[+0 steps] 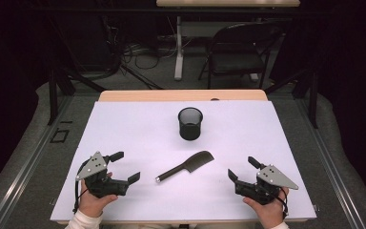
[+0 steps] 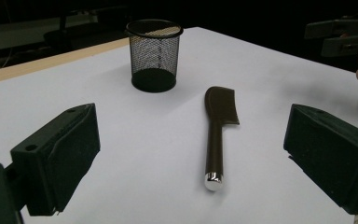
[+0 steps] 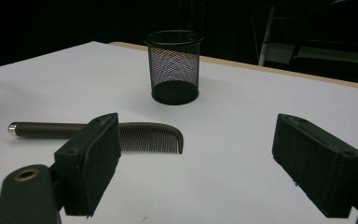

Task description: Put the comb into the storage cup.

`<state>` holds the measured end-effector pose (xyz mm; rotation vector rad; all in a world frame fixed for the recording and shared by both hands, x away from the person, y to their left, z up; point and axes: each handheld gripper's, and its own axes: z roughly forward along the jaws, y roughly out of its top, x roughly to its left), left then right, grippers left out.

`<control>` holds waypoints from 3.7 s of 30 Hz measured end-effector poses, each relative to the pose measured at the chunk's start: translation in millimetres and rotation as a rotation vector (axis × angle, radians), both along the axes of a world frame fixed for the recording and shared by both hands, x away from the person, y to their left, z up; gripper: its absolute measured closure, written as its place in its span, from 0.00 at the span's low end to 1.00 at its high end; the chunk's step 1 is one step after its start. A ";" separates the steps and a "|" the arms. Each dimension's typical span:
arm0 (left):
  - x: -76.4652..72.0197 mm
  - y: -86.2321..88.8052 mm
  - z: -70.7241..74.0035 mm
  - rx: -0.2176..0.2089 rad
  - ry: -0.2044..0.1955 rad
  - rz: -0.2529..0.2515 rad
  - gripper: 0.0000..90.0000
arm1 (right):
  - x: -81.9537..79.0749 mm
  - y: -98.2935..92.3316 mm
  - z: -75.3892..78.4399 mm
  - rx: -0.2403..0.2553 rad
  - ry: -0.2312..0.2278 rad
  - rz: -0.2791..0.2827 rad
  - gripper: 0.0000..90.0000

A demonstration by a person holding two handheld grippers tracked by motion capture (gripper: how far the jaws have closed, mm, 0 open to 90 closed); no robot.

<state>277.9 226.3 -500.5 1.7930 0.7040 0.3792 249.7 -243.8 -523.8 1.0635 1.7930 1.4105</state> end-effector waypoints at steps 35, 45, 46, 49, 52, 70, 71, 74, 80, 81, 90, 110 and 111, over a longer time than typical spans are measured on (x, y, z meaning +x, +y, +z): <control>13.3 -17.7 16.4 0.099 0.146 -0.029 0.08 | -2.1 4.0 -0.1 -0.015 0.006 0.014 0.17; 18.6 -24.8 29.5 0.143 0.159 -0.037 0.10 | -1.8 3.4 -0.3 -0.022 0.011 0.014 0.17; 19.3 -25.1 30.9 0.145 0.164 -0.036 0.11 | -1.8 3.6 -0.3 -0.023 0.012 0.015 0.17; 21.3 -26.3 35.0 0.154 0.178 -0.039 0.10 | -1.9 3.7 -0.3 -0.023 0.012 0.014 0.17; 22.5 -27.7 38.6 0.163 0.183 -0.043 0.11 | -1.6 3.5 -0.5 -0.021 0.013 0.014 0.17; 36.5 -32.4 54.8 0.190 0.235 -0.040 0.15 | -1.3 3.6 -0.7 -0.027 0.018 0.016 0.17; 37.5 -33.1 56.4 0.196 0.238 -0.039 0.16 | -1.4 3.8 -0.7 -0.026 0.021 0.017 0.17; 39.8 -35.3 59.4 0.213 0.249 -0.040 0.16 | -1.0 3.9 -0.9 -0.028 0.020 0.019 0.17; 44.3 -39.2 64.1 0.229 0.259 -0.043 0.17 | -1.0 3.8 -0.9 -0.028 0.020 0.019 0.17; 44.8 -39.7 64.3 0.225 0.263 -0.044 0.17 | -1.0 3.8 -0.9 -0.028 0.020 0.019 0.17; 47.7 -44.4 64.8 0.240 0.271 -0.051 0.19 | -0.9 3.7 -1.0 -0.029 0.022 0.019 0.17; 51.4 -53.2 73.3 0.261 0.301 -0.055 0.19 | -0.7 4.2 -1.3 -0.031 0.022 0.019 0.18; 51.5 -54.2 73.9 0.262 0.309 -0.057 0.19 | -0.7 4.2 -1.3 -0.031 0.022 0.019 0.18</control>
